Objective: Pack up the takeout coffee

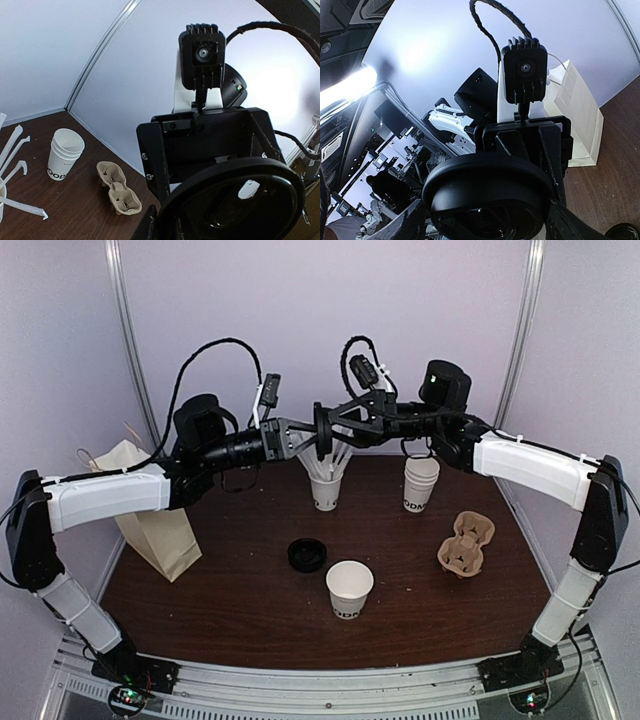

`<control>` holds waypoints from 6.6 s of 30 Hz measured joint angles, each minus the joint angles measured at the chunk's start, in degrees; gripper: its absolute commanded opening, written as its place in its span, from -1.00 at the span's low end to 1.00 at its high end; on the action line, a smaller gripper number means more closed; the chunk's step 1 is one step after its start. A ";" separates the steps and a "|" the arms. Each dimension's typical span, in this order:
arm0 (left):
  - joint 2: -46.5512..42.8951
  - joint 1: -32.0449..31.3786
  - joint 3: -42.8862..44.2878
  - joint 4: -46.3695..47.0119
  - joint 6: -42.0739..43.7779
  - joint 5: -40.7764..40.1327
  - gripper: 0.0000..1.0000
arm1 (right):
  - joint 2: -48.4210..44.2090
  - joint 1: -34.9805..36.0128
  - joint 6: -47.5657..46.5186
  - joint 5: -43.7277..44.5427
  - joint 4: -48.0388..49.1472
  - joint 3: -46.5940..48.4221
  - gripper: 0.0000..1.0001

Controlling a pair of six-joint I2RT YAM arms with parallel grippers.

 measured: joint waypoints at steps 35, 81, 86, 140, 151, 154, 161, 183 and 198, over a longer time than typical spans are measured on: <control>-8.76 -0.07 -2.78 -26.88 14.64 -8.66 0.08 | -2.23 -0.02 -43.98 8.50 -51.52 9.40 0.39; -21.81 0.39 -12.96 -41.79 24.52 -24.02 0.08 | 18.64 23.19 -85.90 60.50 -104.72 30.27 0.39; -21.86 0.39 -13.53 -41.77 24.52 -24.20 0.08 | 19.34 23.93 -85.92 60.70 -105.68 30.36 0.42; -19.87 0.39 -14.69 -39.52 22.88 -22.95 0.08 | 23.61 25.99 -84.41 65.20 -107.36 32.83 0.79; -18.03 0.39 -14.69 -39.28 21.90 -20.61 0.08 | 20.31 25.97 -84.35 65.20 -107.32 32.83 0.86; -17.22 0.37 -14.69 -39.32 20.79 -19.04 0.06 | 17.90 25.79 -84.35 65.20 -107.14 32.41 0.85; -13.16 -2.93 -14.19 -42.47 17.70 -16.65 -0.04 | 8.02 19.91 -83.49 61.88 -104.21 25.38 0.70; 2.84 -9.60 -4.87 -49.05 3.15 -8.57 -0.10 | -7.15 1.27 -70.20 25.92 -74.44 -14.08 0.74; 7.45 -10.19 -1.49 -47.93 1.75 -5.09 -0.13 | -1.66 5.64 -70.64 24.37 -74.42 -10.10 0.56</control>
